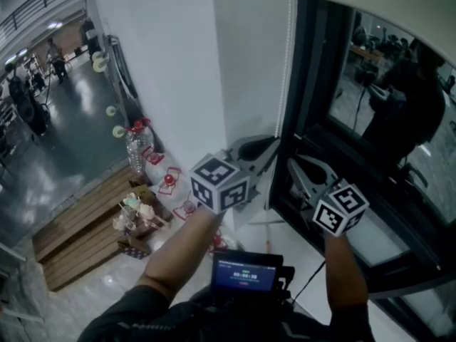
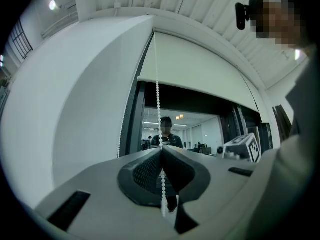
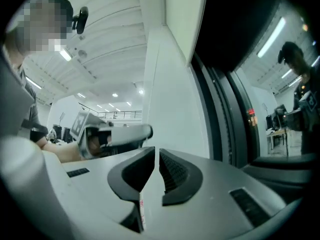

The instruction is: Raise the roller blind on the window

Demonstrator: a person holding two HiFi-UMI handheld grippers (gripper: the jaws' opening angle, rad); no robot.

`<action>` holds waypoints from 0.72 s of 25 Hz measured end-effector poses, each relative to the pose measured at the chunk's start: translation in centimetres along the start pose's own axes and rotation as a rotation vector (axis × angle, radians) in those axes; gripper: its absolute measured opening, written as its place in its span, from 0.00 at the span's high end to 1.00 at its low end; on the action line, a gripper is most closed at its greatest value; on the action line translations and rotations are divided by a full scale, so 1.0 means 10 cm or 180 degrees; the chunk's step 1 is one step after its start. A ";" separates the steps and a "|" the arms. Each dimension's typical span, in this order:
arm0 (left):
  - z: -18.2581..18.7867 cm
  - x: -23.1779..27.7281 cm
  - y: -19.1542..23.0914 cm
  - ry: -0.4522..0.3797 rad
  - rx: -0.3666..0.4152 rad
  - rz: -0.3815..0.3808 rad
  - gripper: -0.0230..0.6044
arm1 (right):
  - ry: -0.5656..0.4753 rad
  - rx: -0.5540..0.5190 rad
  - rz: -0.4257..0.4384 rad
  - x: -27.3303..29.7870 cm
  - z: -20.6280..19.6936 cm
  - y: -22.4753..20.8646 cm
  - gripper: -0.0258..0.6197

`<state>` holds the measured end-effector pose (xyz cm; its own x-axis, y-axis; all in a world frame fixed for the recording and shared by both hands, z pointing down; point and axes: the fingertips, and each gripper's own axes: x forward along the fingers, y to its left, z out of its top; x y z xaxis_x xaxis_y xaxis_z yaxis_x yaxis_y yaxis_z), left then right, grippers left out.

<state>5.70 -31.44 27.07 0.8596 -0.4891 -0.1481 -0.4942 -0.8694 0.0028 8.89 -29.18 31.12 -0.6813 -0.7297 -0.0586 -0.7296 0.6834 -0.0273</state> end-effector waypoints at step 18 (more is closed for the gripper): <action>-0.02 0.00 -0.16 0.0067 0.0047 -0.0153 0.96 | -0.0540 -0.0141 0.0409 0.47 1.43 0.22 0.95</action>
<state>6.51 -30.00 27.30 0.8848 -0.4484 -0.1270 -0.4541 -0.8908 -0.0185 4.97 -30.80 16.52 -0.7517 -0.6195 -0.2260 -0.6418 0.7661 0.0348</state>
